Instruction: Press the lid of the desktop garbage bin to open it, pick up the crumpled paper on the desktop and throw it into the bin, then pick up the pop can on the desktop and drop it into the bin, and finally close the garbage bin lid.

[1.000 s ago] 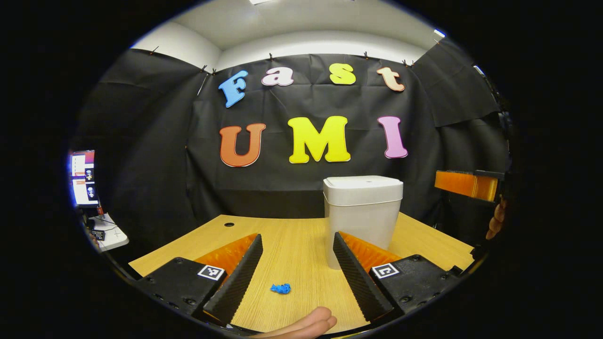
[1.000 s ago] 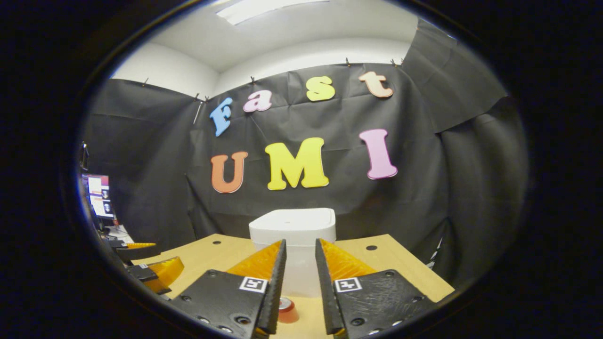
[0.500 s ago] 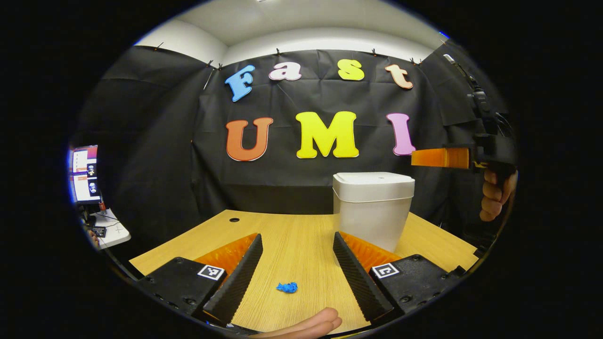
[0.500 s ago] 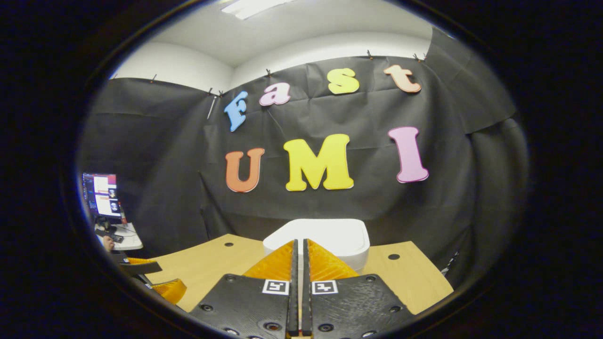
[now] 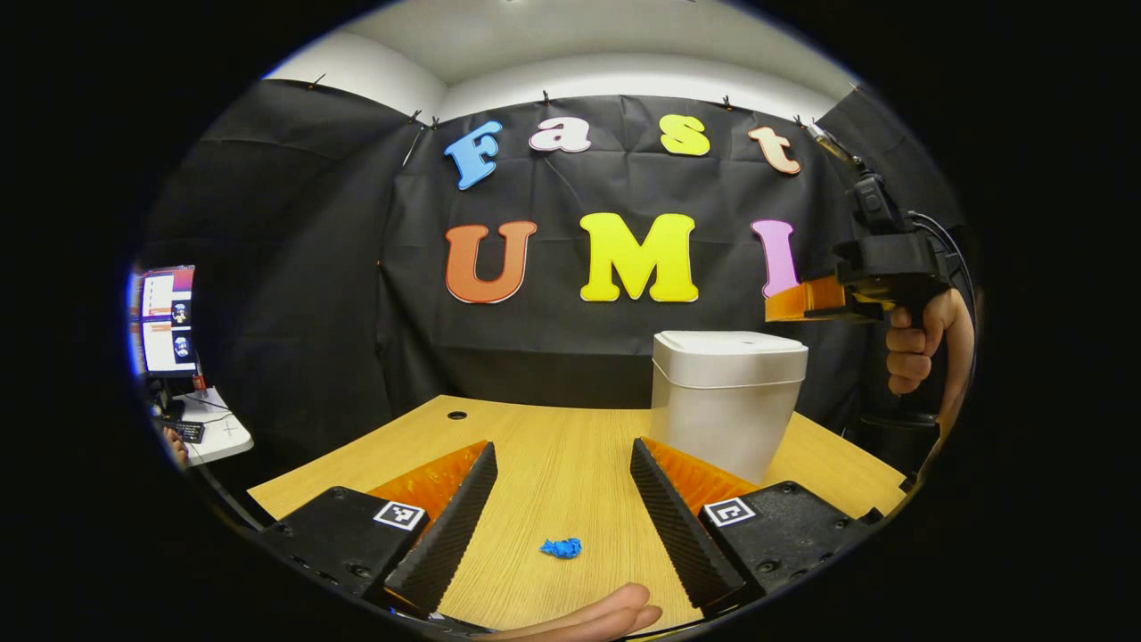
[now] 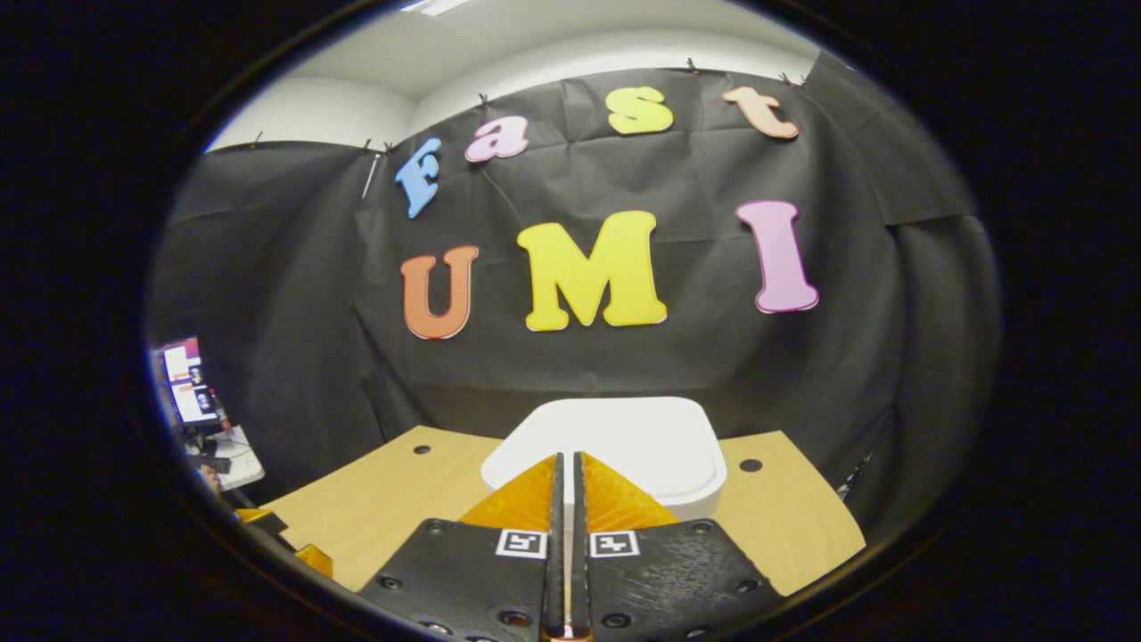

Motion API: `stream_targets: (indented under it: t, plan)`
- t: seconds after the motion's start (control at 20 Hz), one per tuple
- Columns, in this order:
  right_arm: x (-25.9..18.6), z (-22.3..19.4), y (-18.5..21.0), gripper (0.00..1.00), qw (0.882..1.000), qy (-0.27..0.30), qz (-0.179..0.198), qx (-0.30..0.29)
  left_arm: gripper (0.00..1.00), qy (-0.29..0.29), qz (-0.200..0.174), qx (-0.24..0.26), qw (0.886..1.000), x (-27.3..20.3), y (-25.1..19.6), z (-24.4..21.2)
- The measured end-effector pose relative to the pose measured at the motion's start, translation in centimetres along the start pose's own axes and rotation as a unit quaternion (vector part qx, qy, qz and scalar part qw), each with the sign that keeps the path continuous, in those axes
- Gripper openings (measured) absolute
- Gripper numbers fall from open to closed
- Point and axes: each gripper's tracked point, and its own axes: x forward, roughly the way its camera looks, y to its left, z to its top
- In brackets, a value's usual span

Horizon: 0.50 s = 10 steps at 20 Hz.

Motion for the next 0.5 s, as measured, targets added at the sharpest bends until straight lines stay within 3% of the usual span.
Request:
stream_targets:
  t: [0.2,0.3,0.5]
  plan:
    - [2.5,-1.1,-1.7,0.03,0.999,0.027,-0.039,0.008,0.98,0.004,-0.006,-0.003,1.0,0.2,-0.2,-0.3]
    - [3.4,-1.9,-1.3,0.06,0.998,0.042,-0.036,0.016,0.98,0.004,-0.008,-0.002,1.0,0.3,-0.3,-0.3]
    - [3.6,-2.4,-1.4,0.03,0.998,0.042,-0.039,0.02,0.97,0.0,0.005,0.013,1.0,0.3,0.5,-0.2]
